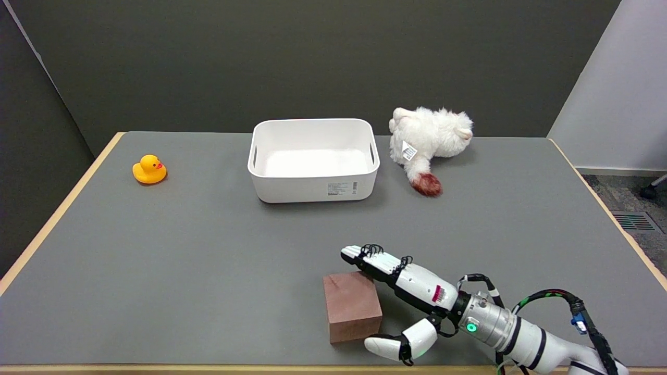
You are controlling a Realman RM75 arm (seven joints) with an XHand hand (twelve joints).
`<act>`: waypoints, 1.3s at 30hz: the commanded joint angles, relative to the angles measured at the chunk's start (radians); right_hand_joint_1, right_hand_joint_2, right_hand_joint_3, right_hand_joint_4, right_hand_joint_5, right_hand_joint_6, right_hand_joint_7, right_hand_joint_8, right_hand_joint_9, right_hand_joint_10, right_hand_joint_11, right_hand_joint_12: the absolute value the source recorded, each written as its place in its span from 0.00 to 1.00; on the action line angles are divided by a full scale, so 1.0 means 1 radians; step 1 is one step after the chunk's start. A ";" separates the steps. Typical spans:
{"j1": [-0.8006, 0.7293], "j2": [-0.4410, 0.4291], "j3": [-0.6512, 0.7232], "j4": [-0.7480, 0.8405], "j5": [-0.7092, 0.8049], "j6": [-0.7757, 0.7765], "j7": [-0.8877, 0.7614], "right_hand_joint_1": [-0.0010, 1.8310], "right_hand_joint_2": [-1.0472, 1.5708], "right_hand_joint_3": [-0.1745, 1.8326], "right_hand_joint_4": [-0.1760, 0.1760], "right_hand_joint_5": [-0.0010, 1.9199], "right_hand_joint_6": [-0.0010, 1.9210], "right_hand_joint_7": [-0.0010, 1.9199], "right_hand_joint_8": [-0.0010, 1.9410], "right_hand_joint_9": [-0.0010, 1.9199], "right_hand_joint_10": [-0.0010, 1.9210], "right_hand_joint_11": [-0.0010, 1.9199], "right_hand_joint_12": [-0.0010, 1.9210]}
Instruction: Pick up wooden cube.
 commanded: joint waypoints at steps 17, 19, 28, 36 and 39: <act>0.107 -0.104 -0.094 -0.098 0.092 0.017 -0.055 0.30 0.65 0.46 0.01 0.00 0.08 0.07 0.20 0.00 0.29 0.00 0.35; 0.115 -0.104 -0.100 -0.098 0.104 0.018 -0.065 0.34 0.66 0.47 0.00 0.01 0.13 0.09 0.29 0.03 0.37 0.00 0.44; 0.147 -0.107 -0.088 -0.102 0.114 0.010 -0.085 0.53 0.70 0.53 0.00 0.11 0.40 0.00 0.82 0.23 0.60 0.10 0.78; 0.197 -0.105 -0.075 -0.114 0.190 0.019 -0.123 0.58 0.90 0.19 0.19 0.27 0.80 0.27 1.00 0.32 0.81 0.00 1.00; 0.211 -0.112 -0.045 -0.112 0.202 0.014 -0.124 0.59 0.90 0.18 0.19 0.26 0.82 0.28 1.00 0.34 0.82 0.01 1.00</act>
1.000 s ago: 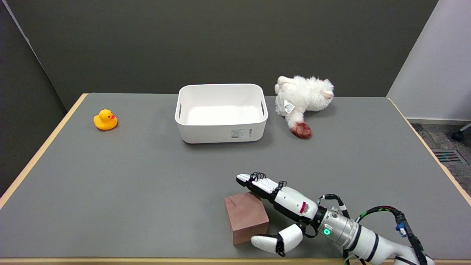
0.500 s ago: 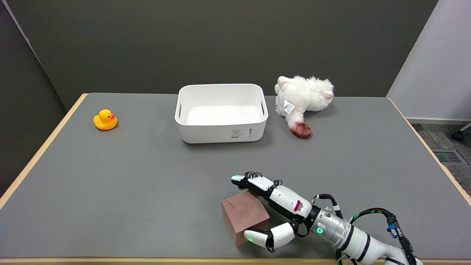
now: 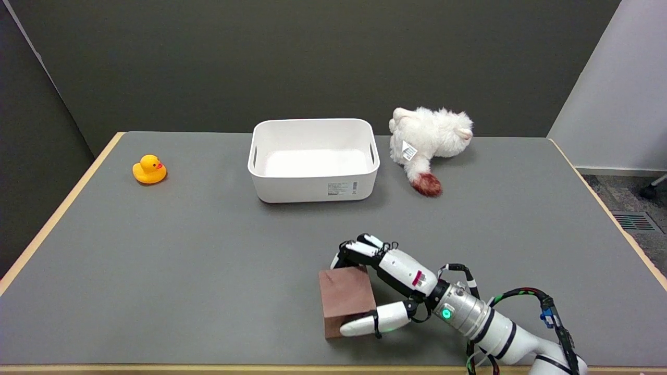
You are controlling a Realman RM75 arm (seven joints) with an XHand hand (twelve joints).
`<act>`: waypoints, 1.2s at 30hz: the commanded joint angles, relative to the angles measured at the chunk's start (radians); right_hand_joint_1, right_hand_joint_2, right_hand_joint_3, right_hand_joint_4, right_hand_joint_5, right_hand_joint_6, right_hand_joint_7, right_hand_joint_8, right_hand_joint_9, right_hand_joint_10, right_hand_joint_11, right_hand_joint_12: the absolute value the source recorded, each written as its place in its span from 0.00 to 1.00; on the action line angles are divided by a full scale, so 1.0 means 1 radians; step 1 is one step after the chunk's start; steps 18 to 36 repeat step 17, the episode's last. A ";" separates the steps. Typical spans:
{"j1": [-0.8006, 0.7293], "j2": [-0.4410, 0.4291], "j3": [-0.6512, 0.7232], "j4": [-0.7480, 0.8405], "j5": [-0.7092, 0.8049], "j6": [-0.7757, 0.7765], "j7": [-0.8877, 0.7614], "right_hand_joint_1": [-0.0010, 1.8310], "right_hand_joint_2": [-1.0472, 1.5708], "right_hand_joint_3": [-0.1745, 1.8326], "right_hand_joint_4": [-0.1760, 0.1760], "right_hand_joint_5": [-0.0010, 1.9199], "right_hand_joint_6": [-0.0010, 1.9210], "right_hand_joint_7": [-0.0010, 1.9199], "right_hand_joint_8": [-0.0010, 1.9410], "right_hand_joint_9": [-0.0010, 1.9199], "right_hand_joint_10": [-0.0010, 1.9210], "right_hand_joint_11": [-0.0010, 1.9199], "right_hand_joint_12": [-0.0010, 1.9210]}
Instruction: Pick up wooden cube.
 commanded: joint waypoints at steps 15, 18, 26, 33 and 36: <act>0.139 -0.011 0.214 0.118 0.194 -0.102 -0.153 0.60 0.91 0.15 0.12 0.23 0.83 0.31 0.96 0.35 0.81 0.06 1.00; 0.158 -0.013 0.240 0.140 0.228 -0.109 -0.187 0.67 0.93 0.09 0.03 0.21 0.84 0.29 0.97 0.34 0.87 0.05 1.00; 0.158 -0.013 0.240 0.140 0.228 -0.109 -0.187 0.67 0.93 0.09 0.03 0.21 0.84 0.29 0.97 0.34 0.87 0.05 1.00; 0.158 -0.013 0.240 0.140 0.228 -0.109 -0.187 0.67 0.93 0.09 0.03 0.21 0.84 0.29 0.97 0.34 0.87 0.05 1.00; 0.158 -0.013 0.240 0.140 0.228 -0.109 -0.187 0.67 0.93 0.09 0.03 0.21 0.84 0.29 0.97 0.34 0.87 0.05 1.00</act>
